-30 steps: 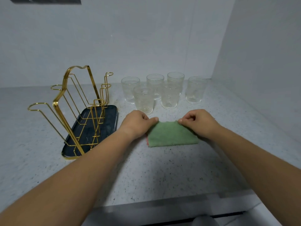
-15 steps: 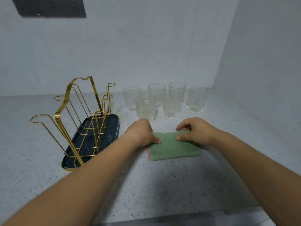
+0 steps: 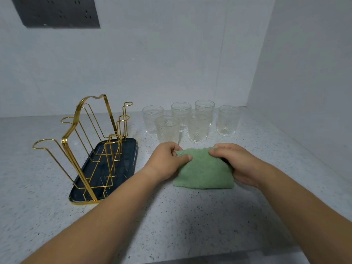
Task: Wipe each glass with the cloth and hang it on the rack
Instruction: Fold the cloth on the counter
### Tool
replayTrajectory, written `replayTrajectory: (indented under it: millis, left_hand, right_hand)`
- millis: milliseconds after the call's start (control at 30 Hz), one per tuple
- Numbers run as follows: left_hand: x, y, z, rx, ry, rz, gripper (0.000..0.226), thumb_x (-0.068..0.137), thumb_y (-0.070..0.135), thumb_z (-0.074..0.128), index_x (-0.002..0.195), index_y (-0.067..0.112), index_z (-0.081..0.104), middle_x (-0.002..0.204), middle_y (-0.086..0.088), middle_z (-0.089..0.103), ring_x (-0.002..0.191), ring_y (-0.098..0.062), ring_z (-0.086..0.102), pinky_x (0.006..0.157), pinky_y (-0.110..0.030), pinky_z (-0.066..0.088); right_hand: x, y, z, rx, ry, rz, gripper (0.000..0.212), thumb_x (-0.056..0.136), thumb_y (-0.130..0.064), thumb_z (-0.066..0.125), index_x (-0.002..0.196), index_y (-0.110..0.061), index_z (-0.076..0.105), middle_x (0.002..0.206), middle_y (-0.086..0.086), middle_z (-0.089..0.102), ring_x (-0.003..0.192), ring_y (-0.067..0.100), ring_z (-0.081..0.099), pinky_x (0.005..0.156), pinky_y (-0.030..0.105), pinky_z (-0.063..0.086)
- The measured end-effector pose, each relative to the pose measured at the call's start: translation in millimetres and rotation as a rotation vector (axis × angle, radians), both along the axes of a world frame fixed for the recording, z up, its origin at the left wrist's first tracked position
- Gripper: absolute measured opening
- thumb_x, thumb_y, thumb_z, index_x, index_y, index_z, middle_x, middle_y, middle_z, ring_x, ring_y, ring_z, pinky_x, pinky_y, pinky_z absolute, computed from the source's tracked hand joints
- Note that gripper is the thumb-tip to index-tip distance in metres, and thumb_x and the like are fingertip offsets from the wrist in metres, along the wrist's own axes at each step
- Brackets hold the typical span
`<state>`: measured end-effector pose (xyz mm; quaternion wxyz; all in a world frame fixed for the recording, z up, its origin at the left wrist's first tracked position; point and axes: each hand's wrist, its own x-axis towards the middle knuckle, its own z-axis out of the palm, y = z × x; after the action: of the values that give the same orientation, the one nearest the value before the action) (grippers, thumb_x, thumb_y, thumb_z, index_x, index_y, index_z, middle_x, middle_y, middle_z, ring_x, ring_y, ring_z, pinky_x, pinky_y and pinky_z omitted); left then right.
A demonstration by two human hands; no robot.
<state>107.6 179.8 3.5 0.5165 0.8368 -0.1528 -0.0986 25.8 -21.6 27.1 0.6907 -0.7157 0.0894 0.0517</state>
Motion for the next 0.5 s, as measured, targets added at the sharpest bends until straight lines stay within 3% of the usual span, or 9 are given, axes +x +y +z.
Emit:
replayTrajectory:
  millis: [100, 167, 233, 300, 400, 500]
  left_hand:
    - [0, -1, 4, -0.055, -0.045, 0.106, 0.040, 0.089, 0.035, 0.083, 0.112, 0.009, 0.062, 0.083, -0.004, 0.062, 0.062, -0.011, 0.055, 0.058, -0.023, 0.048]
    - [4, 0, 3, -0.056, -0.113, 0.237, 0.058, 0.087, 0.046, 0.081, 0.125, 0.014, 0.051, 0.115, -0.008, 0.062, 0.094, -0.018, 0.062, 0.083, -0.036, 0.056]
    - [11, 0, 4, -0.046, -0.151, 0.346, 0.087, 0.083, 0.052, 0.082, 0.146, 0.012, 0.036, 0.148, -0.011, 0.043, 0.134, -0.027, 0.047, 0.113, -0.047, 0.046]
    - [21, -2, 2, -0.065, -0.116, 0.371, 0.111, 0.080, 0.053, 0.085, 0.159, 0.010, 0.020, 0.163, -0.011, 0.027, 0.152, -0.029, 0.029, 0.123, -0.050, 0.033]
    - [35, -5, -4, -0.169, -0.045, 0.299, 0.118, 0.077, 0.049, 0.089, 0.163, 0.014, 0.015, 0.166, -0.009, 0.033, 0.153, -0.030, 0.035, 0.123, -0.051, 0.035]
    - [42, -7, -11, -0.205, -0.064, 0.276, 0.113, 0.075, 0.044, 0.092, 0.161, 0.016, 0.025, 0.161, -0.007, 0.044, 0.148, -0.026, 0.044, 0.122, -0.049, 0.039]
  right_hand:
    - [1, 3, 0, 0.289, 0.006, -0.105, 0.020, 0.101, -0.016, 0.054, 0.091, -0.008, 0.069, 0.087, 0.012, 0.071, 0.081, 0.023, 0.069, 0.078, 0.038, 0.056]
    - [5, 4, 2, 0.354, -0.012, -0.170, 0.020, 0.101, -0.019, 0.054, 0.101, -0.005, 0.068, 0.093, 0.014, 0.072, 0.088, 0.027, 0.069, 0.081, 0.041, 0.057]
    - [10, 4, 4, 0.374, -0.054, -0.220, 0.019, 0.101, -0.019, 0.054, 0.096, -0.006, 0.067, 0.083, 0.009, 0.072, 0.077, 0.023, 0.072, 0.069, 0.036, 0.059]
    - [12, 4, 4, 0.414, -0.075, -0.247, 0.021, 0.101, -0.020, 0.054, 0.099, -0.004, 0.068, 0.083, 0.009, 0.076, 0.077, 0.023, 0.076, 0.068, 0.036, 0.060]
    - [11, 4, -4, 0.480, -0.077, -0.273, 0.039, 0.100, -0.024, 0.057, 0.125, 0.005, 0.062, 0.122, 0.026, 0.071, 0.112, 0.041, 0.070, 0.100, 0.058, 0.054]
    - [10, 0, -16, 0.523, -0.081, -0.297, 0.033, 0.099, -0.023, 0.058, 0.120, 0.001, 0.061, 0.127, 0.030, 0.066, 0.118, 0.046, 0.066, 0.101, 0.058, 0.052]
